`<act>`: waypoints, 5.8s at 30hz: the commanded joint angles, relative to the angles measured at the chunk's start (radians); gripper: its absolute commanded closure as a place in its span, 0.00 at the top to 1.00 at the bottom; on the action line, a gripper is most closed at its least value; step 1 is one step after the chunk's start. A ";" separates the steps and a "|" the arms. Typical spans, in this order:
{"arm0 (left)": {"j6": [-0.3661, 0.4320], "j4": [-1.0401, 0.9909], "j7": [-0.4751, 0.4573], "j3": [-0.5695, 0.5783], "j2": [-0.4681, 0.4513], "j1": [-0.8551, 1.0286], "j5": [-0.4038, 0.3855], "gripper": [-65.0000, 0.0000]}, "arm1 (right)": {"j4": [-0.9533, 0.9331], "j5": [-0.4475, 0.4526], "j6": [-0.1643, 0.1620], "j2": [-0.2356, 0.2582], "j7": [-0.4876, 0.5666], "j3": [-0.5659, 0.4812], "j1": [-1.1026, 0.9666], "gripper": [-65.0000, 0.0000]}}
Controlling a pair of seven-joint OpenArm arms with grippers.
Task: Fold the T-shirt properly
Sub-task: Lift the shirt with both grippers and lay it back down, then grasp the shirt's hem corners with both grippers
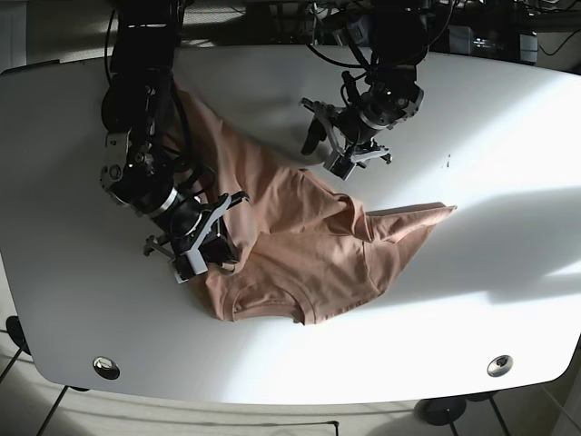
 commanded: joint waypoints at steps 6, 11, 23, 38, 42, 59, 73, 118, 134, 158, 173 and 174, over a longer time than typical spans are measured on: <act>0.238 0.020 -0.021 0.150 -0.053 -0.036 -0.011 0.71 | 0.020 0.014 -0.003 0.010 0.027 0.063 0.022 0.03; 0.247 0.011 -0.020 0.158 -0.059 -0.045 -0.010 0.73 | 0.020 0.015 -0.003 0.013 0.027 0.079 0.019 0.03; 0.253 -0.252 -0.020 0.251 -0.060 -0.214 -0.010 0.65 | 0.057 0.015 -0.001 0.015 0.027 0.082 0.017 0.03; 0.245 0.150 -0.014 0.204 -0.227 -0.042 -0.016 0.00 | 0.049 0.012 -0.005 0.044 0.025 0.226 0.085 0.03; 0.222 0.317 -0.014 0.095 -0.229 0.010 -0.016 0.00 | 0.051 0.006 -0.003 0.048 -0.022 0.223 0.155 0.03; -0.108 0.264 0.477 -0.040 -0.240 -0.993 -0.010 0.00 | -0.063 0.001 -0.005 0.074 -0.050 0.105 0.717 0.03; -0.109 0.301 0.528 -0.124 -0.203 -0.557 -0.017 0.00 | 0.222 0.014 -0.005 0.008 -0.102 0.174 0.155 0.03; -0.131 0.387 0.431 -0.724 -0.204 -0.191 -0.128 0.54 | -0.687 0.143 0.000 0.031 0.154 -0.128 0.155 0.87; -0.131 0.195 0.433 -0.904 -0.241 -0.126 -0.534 0.55 | -0.531 0.141 -0.003 0.002 0.105 -0.038 0.131 0.03; -0.106 0.041 -0.057 -0.183 -0.134 -0.094 -0.092 0.57 | 0.026 0.133 0.000 0.085 -0.103 0.136 0.109 0.03; -0.025 -0.290 -0.063 -0.169 -0.138 -0.274 -0.092 0.62 | 0.026 0.136 0.000 0.085 -0.103 0.136 0.106 0.03; -0.025 -0.292 -0.063 -0.151 -0.140 -0.274 -0.088 0.55 | 0.026 0.136 0.000 0.087 -0.102 0.136 0.106 0.03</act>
